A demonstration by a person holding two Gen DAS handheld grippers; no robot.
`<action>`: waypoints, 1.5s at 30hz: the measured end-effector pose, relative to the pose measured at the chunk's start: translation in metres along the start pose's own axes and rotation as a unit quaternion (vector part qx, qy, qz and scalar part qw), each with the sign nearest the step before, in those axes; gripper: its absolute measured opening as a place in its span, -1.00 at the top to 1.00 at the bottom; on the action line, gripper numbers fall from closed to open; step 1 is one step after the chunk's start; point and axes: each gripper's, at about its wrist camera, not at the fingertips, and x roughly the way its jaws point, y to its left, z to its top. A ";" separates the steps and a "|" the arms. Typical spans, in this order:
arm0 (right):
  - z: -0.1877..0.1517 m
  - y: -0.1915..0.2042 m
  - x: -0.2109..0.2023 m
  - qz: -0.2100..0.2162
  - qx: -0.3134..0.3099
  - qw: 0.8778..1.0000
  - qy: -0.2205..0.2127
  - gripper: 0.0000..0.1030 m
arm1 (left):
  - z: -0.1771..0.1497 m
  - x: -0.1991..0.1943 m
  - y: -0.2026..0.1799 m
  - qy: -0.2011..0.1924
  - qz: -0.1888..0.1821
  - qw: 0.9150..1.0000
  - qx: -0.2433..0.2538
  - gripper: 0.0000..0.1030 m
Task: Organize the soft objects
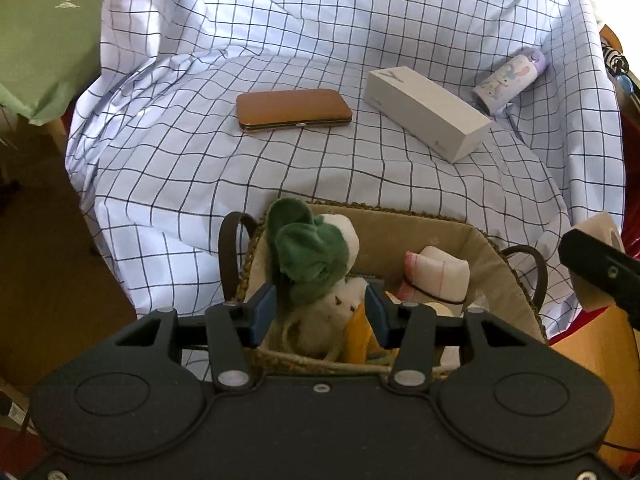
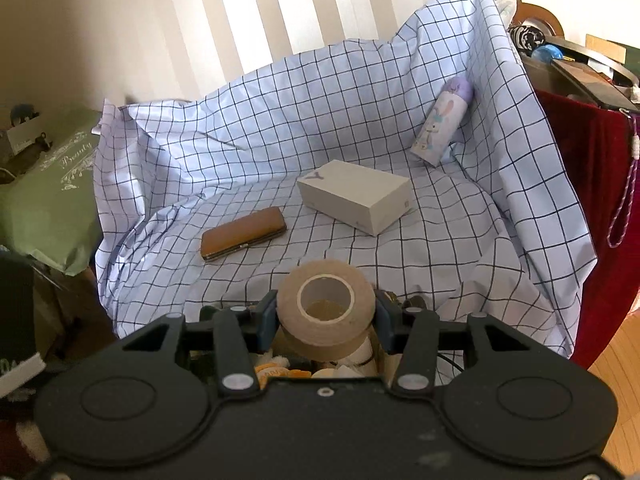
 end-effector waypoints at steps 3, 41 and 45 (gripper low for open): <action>-0.002 0.000 0.004 -0.006 0.001 1.000 0.007 0.08 | -0.005 -0.002 -0.001 -0.007 0.009 1.000 0.002 -0.08; -0.015 0.014 0.017 -0.027 -0.064 0.997 0.040 -0.07 | -0.025 -0.010 0.000 -0.023 0.040 0.999 0.011 -0.28; -0.017 0.009 0.016 -0.035 -0.067 0.996 0.049 -0.10 | -0.026 -0.013 0.000 -0.028 0.045 0.998 0.016 -0.29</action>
